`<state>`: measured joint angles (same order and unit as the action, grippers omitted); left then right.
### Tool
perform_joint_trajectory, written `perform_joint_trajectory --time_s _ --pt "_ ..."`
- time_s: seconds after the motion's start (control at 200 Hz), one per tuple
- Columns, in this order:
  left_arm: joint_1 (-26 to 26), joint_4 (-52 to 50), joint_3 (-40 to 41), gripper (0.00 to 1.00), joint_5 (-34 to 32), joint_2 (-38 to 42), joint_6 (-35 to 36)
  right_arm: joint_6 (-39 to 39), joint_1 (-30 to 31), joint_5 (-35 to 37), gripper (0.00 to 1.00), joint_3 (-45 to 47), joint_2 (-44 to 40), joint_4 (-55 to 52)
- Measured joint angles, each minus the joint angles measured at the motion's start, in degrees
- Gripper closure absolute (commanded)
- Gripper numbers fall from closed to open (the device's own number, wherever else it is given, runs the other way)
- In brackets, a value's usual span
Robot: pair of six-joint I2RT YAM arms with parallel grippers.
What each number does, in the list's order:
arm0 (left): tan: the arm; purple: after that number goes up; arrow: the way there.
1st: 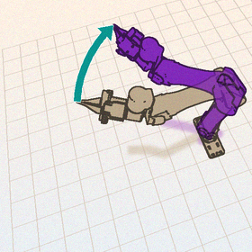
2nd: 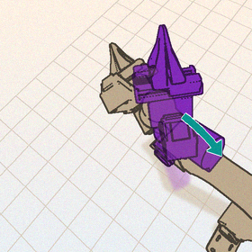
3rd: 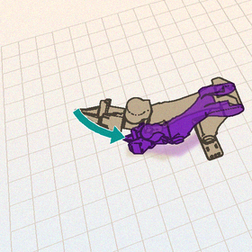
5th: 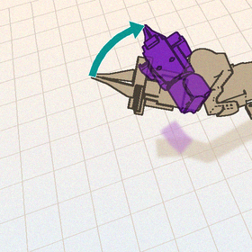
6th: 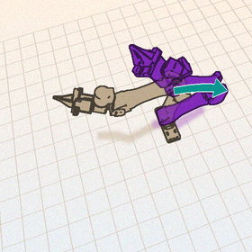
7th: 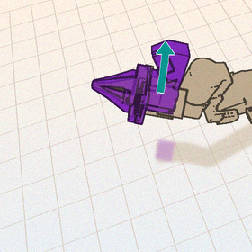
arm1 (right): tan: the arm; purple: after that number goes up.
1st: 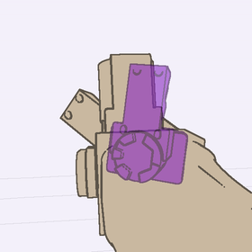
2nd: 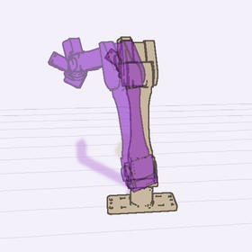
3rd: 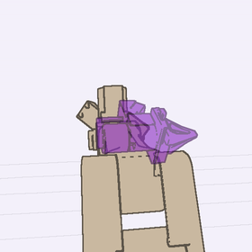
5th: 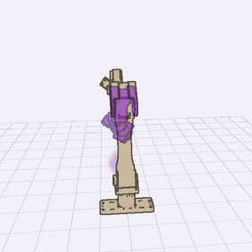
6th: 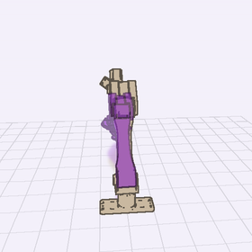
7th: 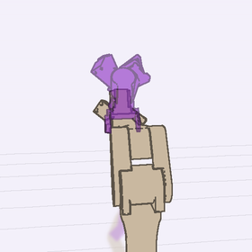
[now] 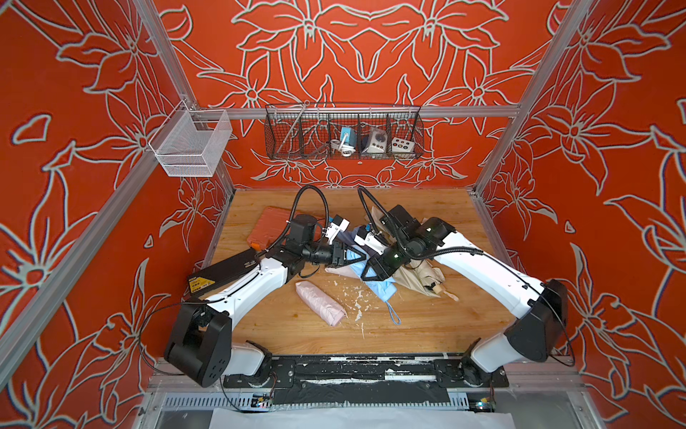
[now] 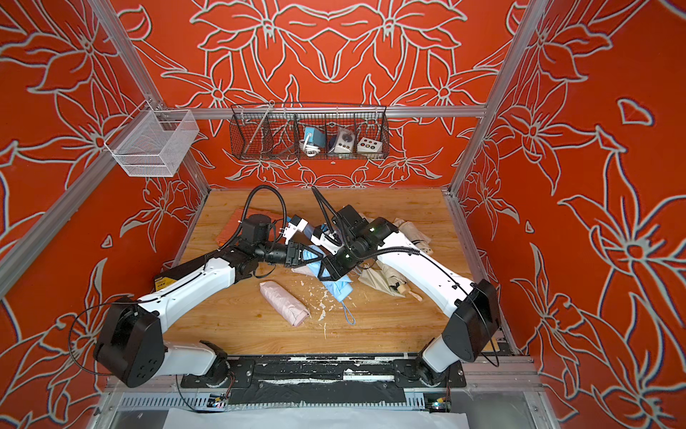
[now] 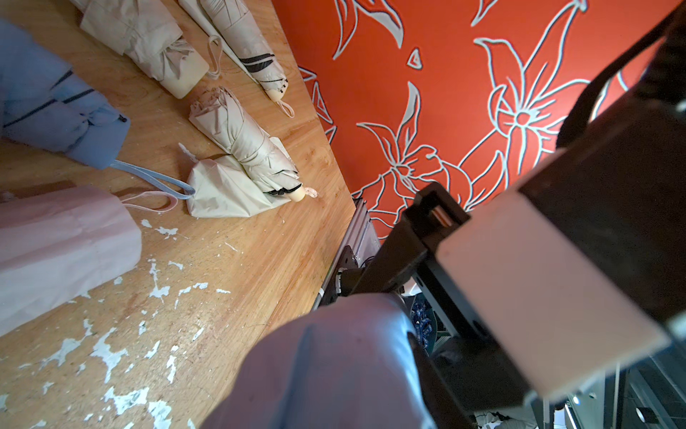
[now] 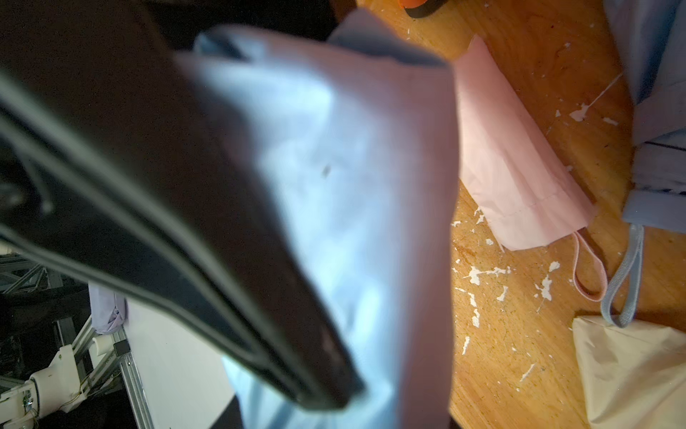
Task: Take umbrellas out of sleeves
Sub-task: Pick up the umbrella from the center of the board.
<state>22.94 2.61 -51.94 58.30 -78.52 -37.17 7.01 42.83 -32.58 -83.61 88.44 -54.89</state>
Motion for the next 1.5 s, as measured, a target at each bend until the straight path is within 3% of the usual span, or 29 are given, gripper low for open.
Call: perform_joint_trajectory --time_s 0.265,0.595,0.811,1.176,1.501 --pt "-0.3 -0.8 0.0 0.67 -0.5 -1.4 -1.4 1.4 0.0 1.7 0.32 0.0 -0.1 0.7" --pt "-5.1 -1.7 2.3 0.69 -1.4 -2.0 -3.9 3.9 -2.6 2.9 0.26 0.5 -5.2 2.7" --pt "-6.2 -1.1 2.6 0.69 -1.9 -2.6 -5.8 10.6 -9.9 0.3 0.25 4.1 -13.3 7.8" --pt "-6.5 4.2 2.6 0.69 -1.5 -3.4 -11.1 26.5 -19.5 -9.1 0.26 13.8 -19.1 18.6" --pt "-9.8 11.2 2.6 0.69 -0.6 -3.7 -16.2 38.7 -22.3 -13.9 0.31 23.6 -21.6 28.9"
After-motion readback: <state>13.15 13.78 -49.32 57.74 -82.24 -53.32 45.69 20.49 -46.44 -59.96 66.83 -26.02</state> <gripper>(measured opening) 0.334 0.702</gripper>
